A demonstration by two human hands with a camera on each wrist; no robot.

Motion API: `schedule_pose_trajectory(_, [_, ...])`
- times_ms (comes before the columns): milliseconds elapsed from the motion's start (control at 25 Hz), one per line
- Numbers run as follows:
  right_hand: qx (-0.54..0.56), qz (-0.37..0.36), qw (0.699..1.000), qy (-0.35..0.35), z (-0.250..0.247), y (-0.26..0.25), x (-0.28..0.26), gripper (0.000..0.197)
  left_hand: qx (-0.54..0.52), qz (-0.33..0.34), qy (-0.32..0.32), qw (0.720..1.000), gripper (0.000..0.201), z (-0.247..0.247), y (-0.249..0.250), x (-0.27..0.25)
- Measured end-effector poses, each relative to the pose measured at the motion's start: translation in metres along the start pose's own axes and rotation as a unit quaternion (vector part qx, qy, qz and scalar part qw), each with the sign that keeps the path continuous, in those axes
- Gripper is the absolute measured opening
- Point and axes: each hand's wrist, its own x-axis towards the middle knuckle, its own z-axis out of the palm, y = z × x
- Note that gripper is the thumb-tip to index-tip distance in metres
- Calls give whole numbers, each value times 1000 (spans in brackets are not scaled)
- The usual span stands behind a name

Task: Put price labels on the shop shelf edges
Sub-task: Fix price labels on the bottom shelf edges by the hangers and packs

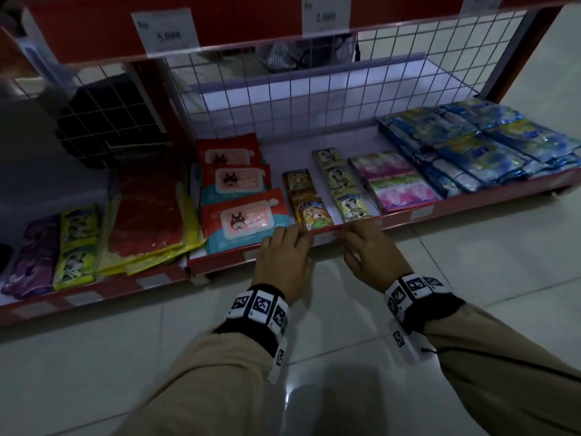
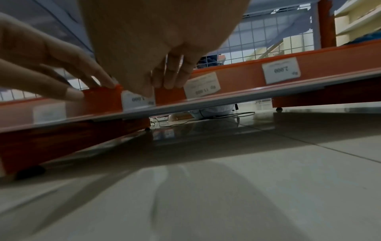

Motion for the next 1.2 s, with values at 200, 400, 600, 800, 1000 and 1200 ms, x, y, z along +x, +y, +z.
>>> schedule_pose_trajectory(200, [-33,-25,999,34,12,1,-9,41,-10,-7,36,999,44,9,0,-3])
schedule_pose_trajectory(400, [-36,27,998,40,10,-4,4,36,-20,-16,16,1000,48,10,1,-2])
schedule_pose_trajectory(600, [-57,47,997,6,6,-9,13,37,-20,-26,11,999,54,13,6,-9])
schedule_pose_trajectory(800, [-29,27,999,1,2,-9,12,32,-14,-41,5,999,52,14,15,-10])
schedule_pose_trajectory(1000, [-7,2,1000,-1,6,-15,13,30,-18,-55,-1,998,46,11,15,-4])
schedule_pose_trajectory(1200, [-23,-5,1000,0,7,-15,12,32,-5,-70,-10,997,44,10,20,-2])
